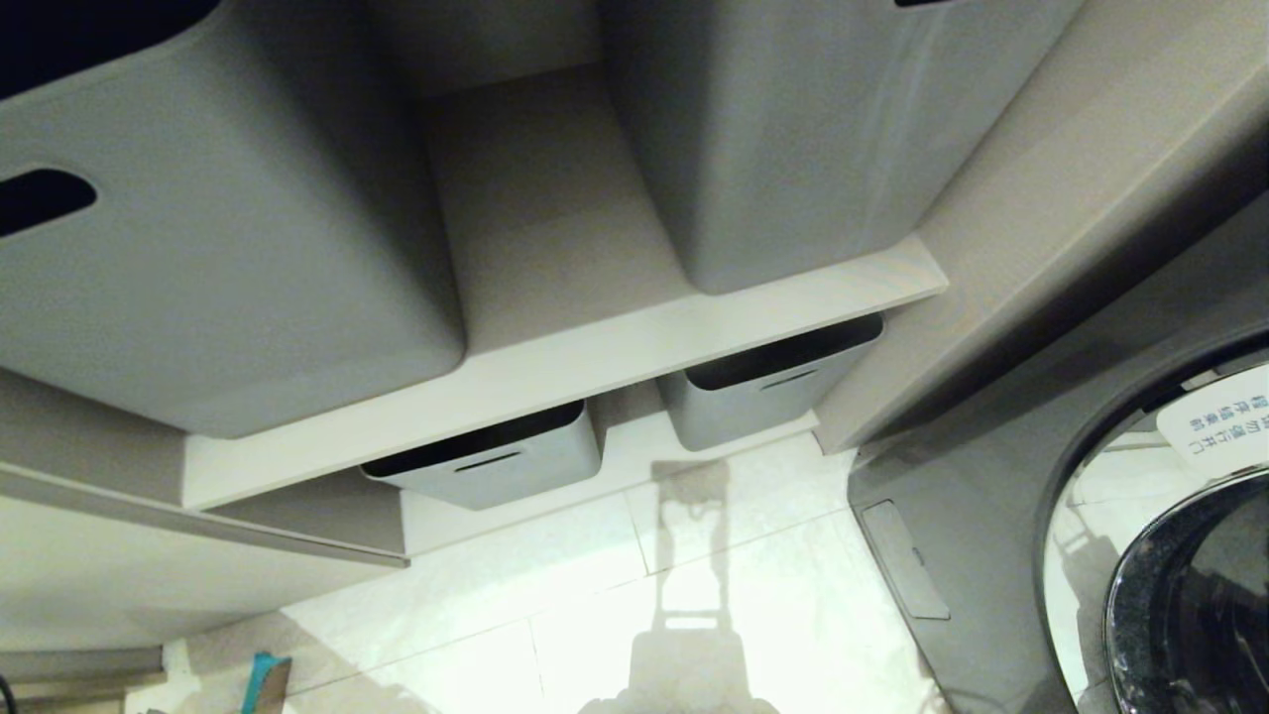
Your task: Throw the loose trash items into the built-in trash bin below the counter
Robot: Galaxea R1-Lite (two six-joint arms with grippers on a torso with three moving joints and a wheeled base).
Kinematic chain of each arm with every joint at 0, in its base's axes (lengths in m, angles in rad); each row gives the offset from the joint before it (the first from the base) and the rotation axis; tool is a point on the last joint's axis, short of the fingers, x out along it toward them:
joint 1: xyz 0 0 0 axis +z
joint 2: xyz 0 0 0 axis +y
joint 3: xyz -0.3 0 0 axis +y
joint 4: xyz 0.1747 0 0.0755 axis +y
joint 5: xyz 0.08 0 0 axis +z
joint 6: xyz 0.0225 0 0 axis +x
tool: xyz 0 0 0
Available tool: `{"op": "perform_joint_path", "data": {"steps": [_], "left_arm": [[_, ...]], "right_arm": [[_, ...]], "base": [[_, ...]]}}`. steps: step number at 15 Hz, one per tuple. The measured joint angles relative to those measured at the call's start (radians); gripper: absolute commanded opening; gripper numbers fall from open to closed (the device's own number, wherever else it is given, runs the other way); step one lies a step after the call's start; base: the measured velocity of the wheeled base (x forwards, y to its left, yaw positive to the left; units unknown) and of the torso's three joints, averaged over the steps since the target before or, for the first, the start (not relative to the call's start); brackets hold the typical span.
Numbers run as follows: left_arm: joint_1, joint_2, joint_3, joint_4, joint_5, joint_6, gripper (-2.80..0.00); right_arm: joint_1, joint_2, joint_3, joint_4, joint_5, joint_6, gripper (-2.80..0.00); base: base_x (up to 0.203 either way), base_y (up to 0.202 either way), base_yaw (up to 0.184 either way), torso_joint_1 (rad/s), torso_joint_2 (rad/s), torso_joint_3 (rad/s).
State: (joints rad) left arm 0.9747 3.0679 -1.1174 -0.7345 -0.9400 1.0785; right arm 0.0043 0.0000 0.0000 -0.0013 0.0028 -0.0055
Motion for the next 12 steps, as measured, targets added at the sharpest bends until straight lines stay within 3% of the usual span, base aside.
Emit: {"op": "perform_joint_path", "data": {"steps": [12], "left_arm": [[0.002,0.0,0.007,-0.049,-0.002,0.013,-2.8]], "right_arm": [[0.0,0.0,0.0,0.0,0.0,0.0,-2.8]], "base": [[0.0,0.0,0.0,0.0,0.0,0.0]]}}
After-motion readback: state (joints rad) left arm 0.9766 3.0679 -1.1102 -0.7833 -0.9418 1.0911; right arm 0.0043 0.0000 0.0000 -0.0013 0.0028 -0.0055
